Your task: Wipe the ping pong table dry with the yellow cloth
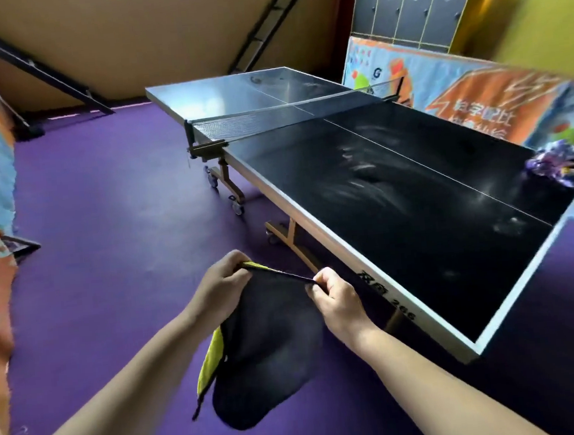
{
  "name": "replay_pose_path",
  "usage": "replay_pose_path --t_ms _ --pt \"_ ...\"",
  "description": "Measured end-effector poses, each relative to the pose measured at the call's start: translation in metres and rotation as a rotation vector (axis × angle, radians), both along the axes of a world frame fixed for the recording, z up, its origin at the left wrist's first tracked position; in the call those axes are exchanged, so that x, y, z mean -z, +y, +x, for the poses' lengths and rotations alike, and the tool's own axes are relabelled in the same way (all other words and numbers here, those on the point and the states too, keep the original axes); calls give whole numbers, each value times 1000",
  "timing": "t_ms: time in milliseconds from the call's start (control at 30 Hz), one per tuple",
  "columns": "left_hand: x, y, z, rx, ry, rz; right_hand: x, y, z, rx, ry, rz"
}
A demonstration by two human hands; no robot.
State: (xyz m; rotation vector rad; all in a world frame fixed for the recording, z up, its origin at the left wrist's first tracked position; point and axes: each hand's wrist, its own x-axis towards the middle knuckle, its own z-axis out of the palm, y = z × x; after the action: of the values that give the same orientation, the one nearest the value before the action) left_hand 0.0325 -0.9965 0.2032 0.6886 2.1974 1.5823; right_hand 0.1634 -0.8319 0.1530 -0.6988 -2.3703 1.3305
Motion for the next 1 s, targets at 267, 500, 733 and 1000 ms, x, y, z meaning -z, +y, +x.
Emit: replay_pose_path --t_ms 267,500,733,1000 --pt "24 97 17 70 308 -198 11 104 68 208 -40 763" --pt "32 198 -2 275 406 -238 19 170 92 390 -186 737" --pt "32 332 -43 521 410 -237 -5 251 91 627 -362 627" --pt "42 448 -66 742 439 -225 1 314 86 836 -457 480"
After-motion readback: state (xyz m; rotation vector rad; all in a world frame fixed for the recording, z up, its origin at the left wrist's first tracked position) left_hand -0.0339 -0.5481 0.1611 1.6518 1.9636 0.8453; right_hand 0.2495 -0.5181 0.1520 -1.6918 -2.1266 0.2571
